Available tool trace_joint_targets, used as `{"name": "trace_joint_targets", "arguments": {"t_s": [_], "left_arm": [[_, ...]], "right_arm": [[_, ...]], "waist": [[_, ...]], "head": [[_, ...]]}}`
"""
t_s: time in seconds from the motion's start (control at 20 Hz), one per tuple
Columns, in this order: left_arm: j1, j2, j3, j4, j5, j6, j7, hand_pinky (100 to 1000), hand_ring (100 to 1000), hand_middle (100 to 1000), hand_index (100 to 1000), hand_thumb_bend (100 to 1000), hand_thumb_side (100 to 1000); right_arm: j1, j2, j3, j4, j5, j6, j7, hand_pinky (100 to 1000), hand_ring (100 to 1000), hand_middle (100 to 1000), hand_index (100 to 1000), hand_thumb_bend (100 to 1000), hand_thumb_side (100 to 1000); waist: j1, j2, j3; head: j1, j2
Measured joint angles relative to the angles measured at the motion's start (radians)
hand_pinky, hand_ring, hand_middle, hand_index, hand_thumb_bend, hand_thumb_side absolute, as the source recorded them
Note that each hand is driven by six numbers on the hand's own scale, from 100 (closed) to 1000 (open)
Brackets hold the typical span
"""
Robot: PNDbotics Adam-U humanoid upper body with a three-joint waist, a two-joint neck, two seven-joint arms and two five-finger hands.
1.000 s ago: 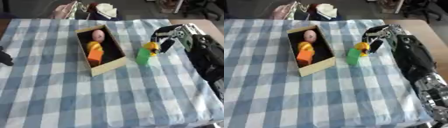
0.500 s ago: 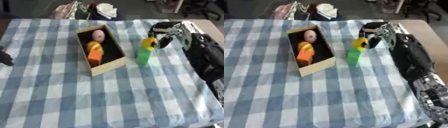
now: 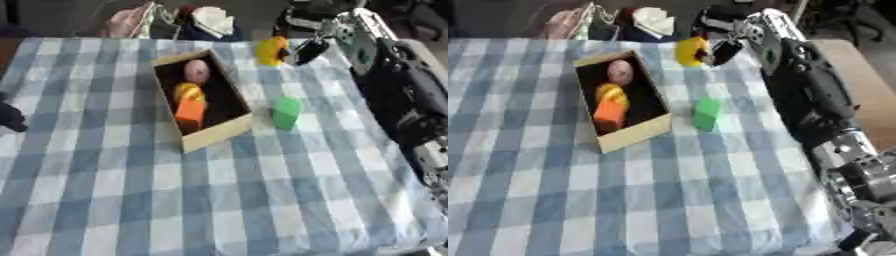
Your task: Pick up objects on the table and place them in the box.
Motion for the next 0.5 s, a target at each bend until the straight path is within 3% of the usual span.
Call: {"name": "trace_joint_targets", "arguments": {"t_s": [0.05, 0.25, 0.35, 0.5], "left_arm": [[0.0, 0.0, 0.0, 0.0, 0.0, 0.0, 0.0, 775, 587, 601, 793, 100, 601], [-0.001, 0.0, 0.0, 0.0, 0.002, 0.0, -0.001, 775, 587, 601, 792, 100, 602], [-0.001, 0.0, 0.0, 0.0, 0.003, 0.001, -0.002, 775, 587, 601, 792, 100, 602], [-0.001, 0.0, 0.0, 0.0, 0.004, 0.001, -0.004, 775, 588, 601, 793, 100, 603]], "right_arm": [[-0.006, 0.015, 0.008, -0.003, 0.0, -0.008, 0.009, 775, 694, 624, 466, 100, 100], [-0.017, 0.072, 0.035, -0.004, 0.024, -0.024, 0.039, 782, 723, 674, 675, 100, 100], [-0.017, 0.095, 0.042, 0.001, 0.056, -0.027, 0.045, 785, 738, 704, 796, 151, 260], [-0.017, 0.119, 0.048, 0.015, 0.12, -0.026, 0.041, 784, 745, 721, 880, 249, 417]], "waist": [[0.0, 0.0, 0.001], [0.0, 0.0, 0.008], [0.0, 0.0, 0.01], [0.0, 0.0, 0.013]], "head": [[-0.002, 0.0], [-0.008, 0.0], [-0.011, 0.0], [-0.013, 0.0]]}}
